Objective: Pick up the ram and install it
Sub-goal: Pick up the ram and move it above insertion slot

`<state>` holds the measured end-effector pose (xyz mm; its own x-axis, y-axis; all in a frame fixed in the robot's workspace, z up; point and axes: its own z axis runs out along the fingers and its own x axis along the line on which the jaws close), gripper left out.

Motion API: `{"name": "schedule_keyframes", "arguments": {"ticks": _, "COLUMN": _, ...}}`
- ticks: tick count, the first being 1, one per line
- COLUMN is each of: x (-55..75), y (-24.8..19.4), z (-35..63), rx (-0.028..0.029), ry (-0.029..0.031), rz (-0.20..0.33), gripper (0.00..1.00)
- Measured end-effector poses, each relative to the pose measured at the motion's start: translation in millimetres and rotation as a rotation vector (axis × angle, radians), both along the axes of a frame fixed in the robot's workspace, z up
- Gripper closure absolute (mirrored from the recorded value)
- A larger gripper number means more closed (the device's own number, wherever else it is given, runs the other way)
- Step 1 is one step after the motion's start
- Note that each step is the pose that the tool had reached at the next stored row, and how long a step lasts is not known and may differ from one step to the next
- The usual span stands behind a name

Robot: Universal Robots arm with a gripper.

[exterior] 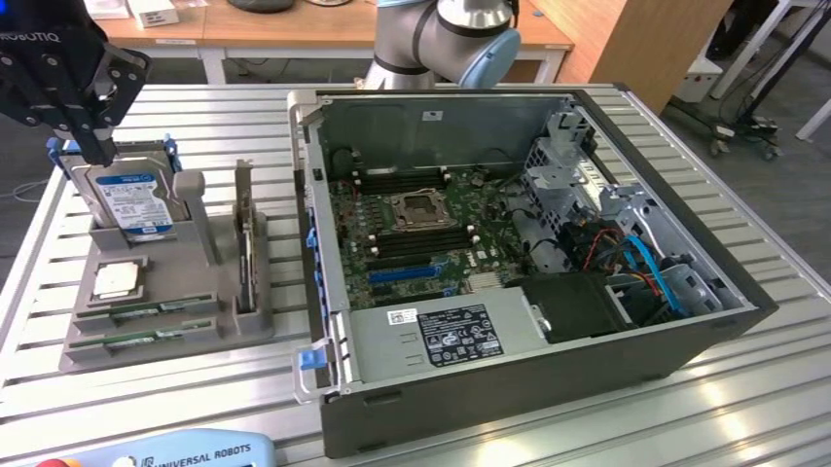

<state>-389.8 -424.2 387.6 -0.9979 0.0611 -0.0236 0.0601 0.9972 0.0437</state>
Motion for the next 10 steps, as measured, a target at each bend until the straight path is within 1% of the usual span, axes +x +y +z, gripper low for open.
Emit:
{"name": "schedule_keyframes", "arguments": {"ticks": 2, "x": -0.1, "y": 0.0, "z": 0.1, "rx": -0.0010, "ry": 0.0001, "rz": 0.012, "gripper": 0.90}}
{"name": "schedule_keyframes", "arguments": {"ticks": 5, "x": -0.1, "y": 0.1, "z": 0.1, "rx": -0.0010, "ry": 0.0000, "rz": 0.022, "gripper": 0.90}}
{"name": "schedule_keyframes", "arguments": {"ticks": 10, "x": -0.1, "y": 0.1, "z": 0.1, "rx": -0.0010, "ry": 0.0001, "rz": 0.023, "gripper": 0.90}}
